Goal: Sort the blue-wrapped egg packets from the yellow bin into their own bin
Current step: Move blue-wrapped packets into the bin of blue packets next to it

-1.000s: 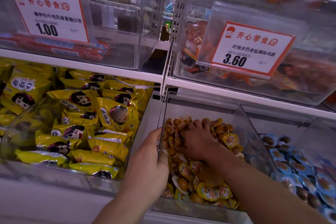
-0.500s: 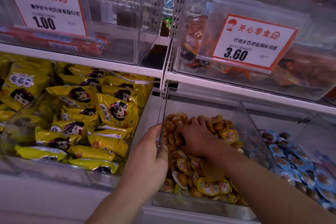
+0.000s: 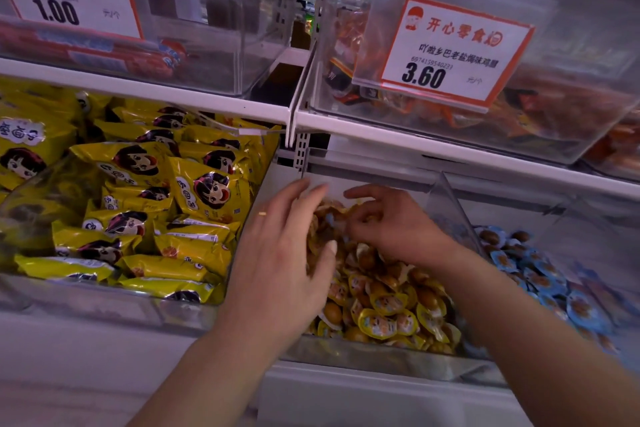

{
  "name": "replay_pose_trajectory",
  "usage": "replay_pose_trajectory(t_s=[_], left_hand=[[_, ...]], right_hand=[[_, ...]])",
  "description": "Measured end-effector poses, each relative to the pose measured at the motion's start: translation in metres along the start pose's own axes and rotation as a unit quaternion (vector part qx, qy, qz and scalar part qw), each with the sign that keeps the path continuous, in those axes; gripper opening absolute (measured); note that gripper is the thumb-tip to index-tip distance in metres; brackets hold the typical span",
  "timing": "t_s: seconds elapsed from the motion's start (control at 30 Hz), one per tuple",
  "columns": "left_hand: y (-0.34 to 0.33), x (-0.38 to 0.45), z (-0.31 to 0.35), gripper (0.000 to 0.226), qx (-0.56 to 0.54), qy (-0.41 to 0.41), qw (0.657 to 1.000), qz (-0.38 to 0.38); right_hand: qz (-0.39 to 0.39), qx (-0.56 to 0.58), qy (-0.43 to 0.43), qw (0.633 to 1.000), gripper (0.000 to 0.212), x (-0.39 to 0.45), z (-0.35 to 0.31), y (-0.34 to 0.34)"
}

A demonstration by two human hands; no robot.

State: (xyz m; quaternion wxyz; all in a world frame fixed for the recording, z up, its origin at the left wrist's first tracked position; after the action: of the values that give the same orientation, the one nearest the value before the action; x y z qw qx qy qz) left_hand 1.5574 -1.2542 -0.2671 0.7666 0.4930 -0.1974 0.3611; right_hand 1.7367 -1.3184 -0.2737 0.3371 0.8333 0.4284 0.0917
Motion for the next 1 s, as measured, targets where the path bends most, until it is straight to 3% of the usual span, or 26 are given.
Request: replay_pose_trajectory(t_s=[0.07,0.17,0.23,0.27,0.37,0.43,0.67,0.73,0.83,0.9,1.0], left_hand=[[-0.005,0.001,0.009,0.052,0.024,-0.054,0.998,-0.03],[-0.003,-0.002,0.013,0.024,0.014,-0.087,0.996,-0.011],[0.007,-0.004,0.004,0.017,-0.009,-0.051,0.998,0.027],[0.013,-0.007,-0.003,0.015,-0.029,-0.02,0.998,0.048],[0.024,-0.012,-0.017,0.013,-0.077,0.052,0.991,0.093],[0.023,-0.013,-0.019,0.017,-0.082,0.079,0.989,0.092],[0.004,-0.015,-0.025,0.014,-0.135,0.16,0.975,0.073],[0.005,-0.016,-0.028,0.014,-0.145,0.17,0.971,0.085],[0.005,-0.017,-0.03,0.015,-0.16,0.17,0.968,0.09],[0.006,-0.017,-0.03,0.016,-0.168,0.168,0.967,0.092],[0.008,-0.015,-0.029,0.018,-0.186,0.165,0.964,0.094]], right_hand=[[-0.093,0.052,0.027,0.994,0.046,-0.028,-0.012,-0.006],[-0.097,0.099,0.025,0.99,0.037,-0.048,-0.013,-0.006],[-0.093,0.11,-0.023,0.989,0.024,-0.056,0.001,-0.003],[-0.117,0.061,-0.045,0.99,0.021,-0.062,0.007,-0.004],[-0.266,-0.119,-0.108,0.951,0.039,-0.084,0.032,-0.015],[-0.317,-0.135,-0.134,0.929,0.048,-0.09,0.036,-0.019],[-0.367,-0.168,-0.135,0.905,0.049,-0.07,0.029,-0.073],[-0.34,-0.12,-0.147,0.921,0.046,-0.053,0.027,-0.075],[-0.212,-0.013,-0.157,0.964,0.039,-0.022,0.027,-0.053],[-0.182,0.067,-0.177,0.965,0.039,-0.01,0.027,-0.044],[-0.153,0.045,-0.163,0.974,0.036,-0.001,0.028,-0.036]])
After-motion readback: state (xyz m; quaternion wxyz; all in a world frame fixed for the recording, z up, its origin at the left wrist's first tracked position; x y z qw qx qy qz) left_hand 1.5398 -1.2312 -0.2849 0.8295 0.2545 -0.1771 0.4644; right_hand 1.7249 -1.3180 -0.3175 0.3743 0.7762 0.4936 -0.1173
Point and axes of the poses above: each hand's wrist, its own x-axis towards the middle knuckle, its own y-axis out of the back of the hand, z = x × y, the point moved 6 cm from there along x, towards the middle knuckle, and after that the axes turned 11 degrees about -y, right-handed, at the moved point
